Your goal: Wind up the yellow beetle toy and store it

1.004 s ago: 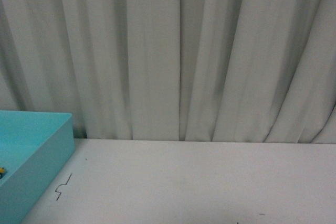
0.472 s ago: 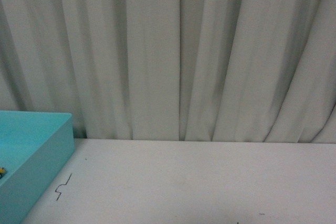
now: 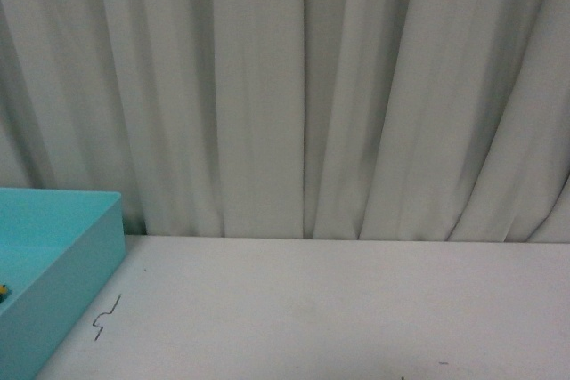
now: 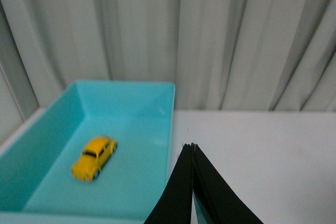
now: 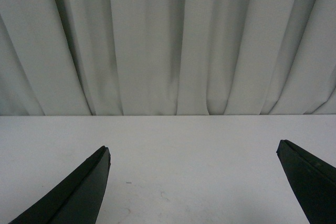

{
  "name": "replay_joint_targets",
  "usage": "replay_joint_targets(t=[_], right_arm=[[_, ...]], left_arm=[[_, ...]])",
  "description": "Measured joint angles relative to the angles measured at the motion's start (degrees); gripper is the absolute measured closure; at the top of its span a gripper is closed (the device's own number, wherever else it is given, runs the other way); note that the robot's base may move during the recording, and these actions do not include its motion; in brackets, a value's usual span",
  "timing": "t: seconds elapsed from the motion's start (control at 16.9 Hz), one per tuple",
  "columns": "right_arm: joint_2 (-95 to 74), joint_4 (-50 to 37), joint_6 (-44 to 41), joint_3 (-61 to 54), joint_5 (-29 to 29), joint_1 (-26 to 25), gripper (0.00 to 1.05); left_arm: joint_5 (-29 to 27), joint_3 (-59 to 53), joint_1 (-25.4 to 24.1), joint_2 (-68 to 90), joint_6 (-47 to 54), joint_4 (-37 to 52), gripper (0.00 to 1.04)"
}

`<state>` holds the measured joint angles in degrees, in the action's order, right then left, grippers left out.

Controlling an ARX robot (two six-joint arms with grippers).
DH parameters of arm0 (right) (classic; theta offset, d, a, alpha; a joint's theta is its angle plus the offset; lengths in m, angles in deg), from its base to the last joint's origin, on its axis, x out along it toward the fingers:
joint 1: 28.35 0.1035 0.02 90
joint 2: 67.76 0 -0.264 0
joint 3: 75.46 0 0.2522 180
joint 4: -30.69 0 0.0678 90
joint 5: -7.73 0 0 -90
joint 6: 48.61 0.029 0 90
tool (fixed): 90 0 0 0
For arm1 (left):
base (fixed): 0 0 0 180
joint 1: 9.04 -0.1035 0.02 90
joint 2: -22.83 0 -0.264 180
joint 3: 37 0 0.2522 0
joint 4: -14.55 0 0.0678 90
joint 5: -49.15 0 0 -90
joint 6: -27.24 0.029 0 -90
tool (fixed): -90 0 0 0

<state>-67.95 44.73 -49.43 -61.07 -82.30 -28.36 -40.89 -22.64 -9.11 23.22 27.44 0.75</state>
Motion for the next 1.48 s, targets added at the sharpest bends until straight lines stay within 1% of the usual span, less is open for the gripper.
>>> replay_joint_targets(t=[0.18,0.24,0.35,0.41,0.53,0.71,0.83,1.0,1.12,1.18,1.24,1.3,1.48], right_arm=[[0.0,-0.07,0.0,0.0,0.0,0.0,0.07],[0.0,-0.04,0.0,0.0,0.0,0.0,0.07],[0.0,-0.04,-0.02,0.0,0.0,0.0,0.07],[0.0,-0.04,-0.02,0.0,0.0,0.0,0.07],[0.0,-0.07,0.0,0.0,0.02,0.0,0.07],[0.0,-0.07,0.0,0.0,0.02,0.0,0.07],[0.0,-0.04,0.0,0.0,0.0,0.0,0.07],[0.0,-0.04,0.0,0.0,0.0,0.0,0.07],[0.0,-0.04,0.0,0.0,0.0,0.0,0.07],[0.0,-0.07,0.0,0.0,0.0,0.0,0.07],[0.0,-0.04,0.0,0.0,0.0,0.0,0.07],[-0.02,-0.04,0.0,0.0,0.02,0.0,0.07],[0.0,-0.13,0.0,0.0,0.02,0.0,0.07]], left_arm=[[-0.02,0.0,0.0,-0.04,0.0,-0.15,1.03],[-0.02,0.0,0.0,-0.04,-0.04,-0.17,0.99],[-0.02,0.0,0.0,-0.04,-0.04,-0.17,0.81],[-0.02,0.0,0.0,-0.04,-0.04,-0.17,0.76],[0.0,0.0,0.0,-0.04,-0.04,-0.17,0.7],[-0.02,0.0,0.0,-0.04,-0.04,-0.17,0.33],[0.0,0.0,0.0,-0.04,-0.04,-0.17,0.24],[0.0,0.0,0.0,-0.04,-0.04,-0.17,0.16],[0.0,0.0,0.0,-0.04,-0.04,-0.17,0.07],[0.0,0.0,0.0,-0.04,0.0,-0.17,0.05],[0.0,0.0,0.0,-0.04,0.0,-0.17,0.05],[-0.02,0.0,0.0,-0.04,-0.02,-0.2,0.08],[-0.02,0.0,0.0,-0.04,-0.02,-0.15,0.07]])
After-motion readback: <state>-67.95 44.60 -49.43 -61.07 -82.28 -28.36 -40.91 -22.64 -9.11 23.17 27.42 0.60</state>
